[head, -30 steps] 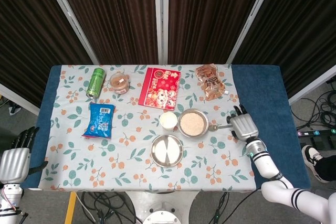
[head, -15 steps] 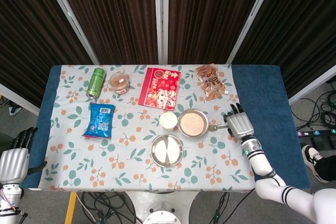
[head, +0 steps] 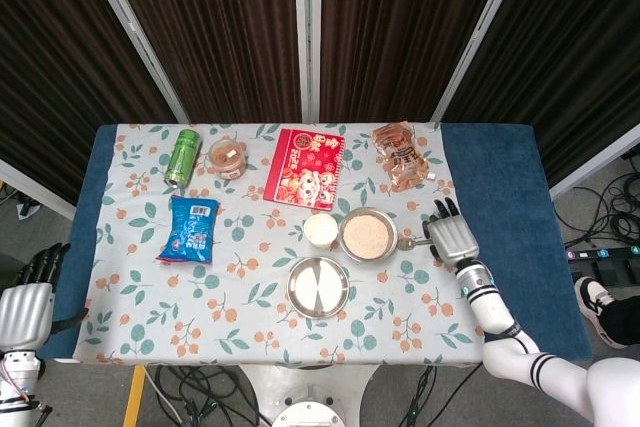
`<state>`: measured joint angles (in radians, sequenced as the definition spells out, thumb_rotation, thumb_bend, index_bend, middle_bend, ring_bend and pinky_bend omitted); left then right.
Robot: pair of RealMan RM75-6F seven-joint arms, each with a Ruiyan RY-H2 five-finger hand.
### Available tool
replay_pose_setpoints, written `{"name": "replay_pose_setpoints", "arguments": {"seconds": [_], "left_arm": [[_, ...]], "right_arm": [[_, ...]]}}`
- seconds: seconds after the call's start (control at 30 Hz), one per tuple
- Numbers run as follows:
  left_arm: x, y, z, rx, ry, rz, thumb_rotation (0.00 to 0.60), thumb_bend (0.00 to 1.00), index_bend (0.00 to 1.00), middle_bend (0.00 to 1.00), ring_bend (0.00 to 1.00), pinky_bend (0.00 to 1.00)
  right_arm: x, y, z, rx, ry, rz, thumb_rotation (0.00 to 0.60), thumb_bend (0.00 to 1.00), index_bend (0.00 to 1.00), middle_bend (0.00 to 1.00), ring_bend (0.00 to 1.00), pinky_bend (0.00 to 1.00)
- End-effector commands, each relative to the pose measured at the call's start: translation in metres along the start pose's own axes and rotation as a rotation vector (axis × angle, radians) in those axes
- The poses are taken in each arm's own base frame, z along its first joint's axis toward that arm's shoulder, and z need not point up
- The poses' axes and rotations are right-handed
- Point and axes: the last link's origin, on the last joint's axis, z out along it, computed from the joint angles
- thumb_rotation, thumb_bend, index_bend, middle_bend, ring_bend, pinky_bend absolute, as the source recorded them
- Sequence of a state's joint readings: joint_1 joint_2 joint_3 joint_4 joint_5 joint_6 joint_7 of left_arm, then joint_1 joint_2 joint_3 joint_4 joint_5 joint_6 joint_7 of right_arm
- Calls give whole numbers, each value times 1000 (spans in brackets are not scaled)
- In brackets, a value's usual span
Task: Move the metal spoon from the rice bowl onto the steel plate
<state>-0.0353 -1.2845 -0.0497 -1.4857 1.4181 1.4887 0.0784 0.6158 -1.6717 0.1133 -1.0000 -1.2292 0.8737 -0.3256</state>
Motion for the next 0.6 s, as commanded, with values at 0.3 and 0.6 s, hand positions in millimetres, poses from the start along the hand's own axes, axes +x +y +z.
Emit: {"name": "replay_pose_setpoints", "arguments": {"seconds": [0.3, 0.6], "left_arm": [[0, -1, -1, 3, -1, -1, 600, 55, 120, 182, 120, 209], [-2, -1, -2, 4, -3, -2, 600, 55, 120, 183, 120, 209]], "right_arm": [[-2, -1, 0, -2, 0, -13, 600, 281, 512, 400, 61, 51], [-3, -1, 0, -7, 3, -16, 600, 301, 541, 422, 85, 67]]}}
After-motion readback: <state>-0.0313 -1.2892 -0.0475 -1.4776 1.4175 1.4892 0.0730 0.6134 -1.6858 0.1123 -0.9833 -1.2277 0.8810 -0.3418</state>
